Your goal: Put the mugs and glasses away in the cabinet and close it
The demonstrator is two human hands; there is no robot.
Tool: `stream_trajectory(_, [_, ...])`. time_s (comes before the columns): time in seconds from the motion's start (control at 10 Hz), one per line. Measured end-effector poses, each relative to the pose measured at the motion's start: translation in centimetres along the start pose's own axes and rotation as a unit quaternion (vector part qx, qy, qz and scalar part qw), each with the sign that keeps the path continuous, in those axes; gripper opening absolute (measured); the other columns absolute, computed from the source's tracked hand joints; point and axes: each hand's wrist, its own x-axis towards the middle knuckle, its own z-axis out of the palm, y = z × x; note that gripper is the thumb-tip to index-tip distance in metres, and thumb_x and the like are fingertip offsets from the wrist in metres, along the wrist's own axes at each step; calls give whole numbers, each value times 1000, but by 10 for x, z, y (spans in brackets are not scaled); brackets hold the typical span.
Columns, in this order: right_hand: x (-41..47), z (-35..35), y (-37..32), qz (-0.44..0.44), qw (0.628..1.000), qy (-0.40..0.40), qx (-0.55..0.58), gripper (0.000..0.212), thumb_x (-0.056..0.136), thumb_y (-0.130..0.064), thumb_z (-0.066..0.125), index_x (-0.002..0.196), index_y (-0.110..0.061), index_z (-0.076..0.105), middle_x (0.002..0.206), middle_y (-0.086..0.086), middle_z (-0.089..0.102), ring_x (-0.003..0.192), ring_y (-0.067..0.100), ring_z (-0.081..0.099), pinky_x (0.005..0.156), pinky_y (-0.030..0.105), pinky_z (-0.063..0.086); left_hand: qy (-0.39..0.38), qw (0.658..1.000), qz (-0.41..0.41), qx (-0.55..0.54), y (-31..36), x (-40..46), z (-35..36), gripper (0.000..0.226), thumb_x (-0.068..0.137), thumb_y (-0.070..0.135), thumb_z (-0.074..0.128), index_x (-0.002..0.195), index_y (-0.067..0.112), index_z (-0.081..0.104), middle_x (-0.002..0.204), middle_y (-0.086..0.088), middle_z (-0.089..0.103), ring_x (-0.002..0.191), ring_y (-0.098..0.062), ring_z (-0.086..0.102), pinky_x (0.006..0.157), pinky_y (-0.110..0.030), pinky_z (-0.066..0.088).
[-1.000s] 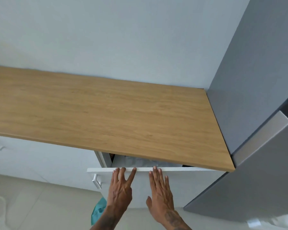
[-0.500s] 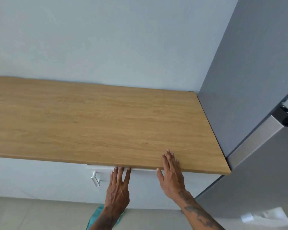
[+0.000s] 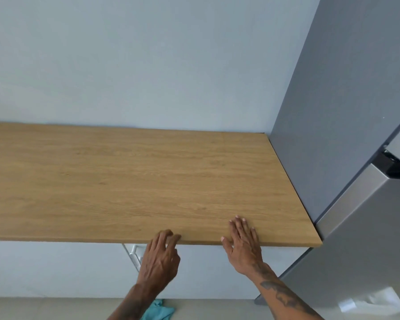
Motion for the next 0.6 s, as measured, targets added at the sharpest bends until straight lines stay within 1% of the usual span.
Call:
stream_trajectory(0.1, [12, -13, 0, 7, 999, -37, 12, 64, 105, -52, 21, 158, -22, 2, 167, 1, -14, 154, 20, -14, 125, 40, -7, -111, 990, -79, 24, -5, 40, -13, 61, 97, 39, 59, 151, 13, 45, 156, -24, 38, 146, -43, 38, 117, -54, 35])
stream_trajectory(0.2, [25, -25, 0, 14, 997, -73, 13, 67, 103, -55, 27, 158, -26, 4, 167, 1, -13, 155, 21, -12, 125, 43, -3, -238, 958, -159, 17, -17, 66, -12, 75, 98, 65, 38, 162, 33, 16, 170, -16, -1, 157, -40, -2, 123, -62, 7])
stream_trajectory(0.3, [34, -28, -2, 29, 996, -88, 17, 69, 101, -57, 31, 158, -29, 5, 168, 0, -12, 155, 21, -12, 125, 45, 0, -280, 946, -164, 3, -28, 77, -10, 82, 91, 76, 40, 161, 41, 13, 170, -17, -7, 156, -44, -7, 121, -69, 6])
stream_trajectory(0.4, [36, -31, -3, 31, 995, -88, 22, 70, 100, -59, 31, 158, -30, 4, 168, -1, -12, 155, 22, -12, 125, 46, 1, -298, 942, -156, 18, -36, 78, -8, 87, 88, 81, 36, 160, 43, 6, 170, -17, -12, 155, -45, -10, 120, -71, 5])
stream_trajectory(0.5, [31, -39, -7, 36, 994, -96, 39, 69, 101, -55, 36, 158, -27, 10, 168, 2, -9, 155, 24, -8, 125, 46, 4, -294, 944, -151, 23, -36, 76, -6, 88, 87, 82, 34, 160, 44, 3, 170, -17, -14, 155, -45, -11, 121, -71, 4])
stream_trajectory(0.6, [28, -68, -23, 38, 969, -82, 230, 59, 95, -50, 54, 146, -21, 46, 160, 9, 34, 146, 23, 34, 115, 39, 33, -297, 942, -153, 22, -34, 78, -7, 88, 87, 82, 35, 160, 44, 2, 170, -16, -15, 156, -43, -12, 121, -70, 4])
